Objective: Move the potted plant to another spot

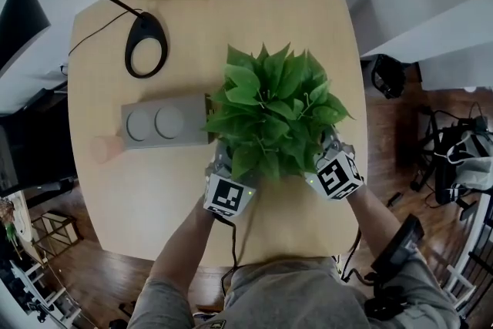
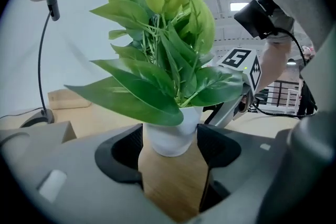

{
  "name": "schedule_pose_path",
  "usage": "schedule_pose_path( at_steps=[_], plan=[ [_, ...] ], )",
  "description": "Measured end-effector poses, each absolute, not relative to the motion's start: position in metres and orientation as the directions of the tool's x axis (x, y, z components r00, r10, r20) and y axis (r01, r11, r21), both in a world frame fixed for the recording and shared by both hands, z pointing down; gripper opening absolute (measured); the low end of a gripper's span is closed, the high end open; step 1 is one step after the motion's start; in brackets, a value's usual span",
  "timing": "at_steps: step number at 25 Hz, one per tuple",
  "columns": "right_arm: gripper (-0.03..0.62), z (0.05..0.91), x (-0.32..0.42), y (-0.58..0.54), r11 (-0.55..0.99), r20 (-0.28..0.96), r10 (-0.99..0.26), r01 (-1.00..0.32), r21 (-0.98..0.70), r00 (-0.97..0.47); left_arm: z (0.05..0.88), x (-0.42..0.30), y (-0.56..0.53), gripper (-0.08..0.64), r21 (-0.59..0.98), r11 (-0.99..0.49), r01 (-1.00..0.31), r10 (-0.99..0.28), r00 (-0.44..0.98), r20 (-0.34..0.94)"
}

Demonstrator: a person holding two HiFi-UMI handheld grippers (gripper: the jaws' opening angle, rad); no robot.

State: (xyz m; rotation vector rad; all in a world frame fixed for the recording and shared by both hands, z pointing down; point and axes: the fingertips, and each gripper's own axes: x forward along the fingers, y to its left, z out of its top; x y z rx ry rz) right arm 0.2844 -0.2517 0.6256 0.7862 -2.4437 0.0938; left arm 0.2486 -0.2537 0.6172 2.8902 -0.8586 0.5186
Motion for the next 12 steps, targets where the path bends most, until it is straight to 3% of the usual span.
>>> schedule_pose_path(
  at_steps=[3,12],
  plan=[
    [0.345,0.631,0.288,-0.253,0.818,0.529,-0.531,-0.563,0.115,-0.663,0.616,0.251,-0.255,0.311,-0.019,-0.847,-0.532,-0.506,0.793,0.340],
    [0.334,0.623,0.284,-0.250,0.805,0.522,-0.546,-0.582,0.111,-0.655,0.615,0.249,-0.250,0.308,-0.005,-0.843,-0.538,-0.505,0.789,0.350]
  ],
)
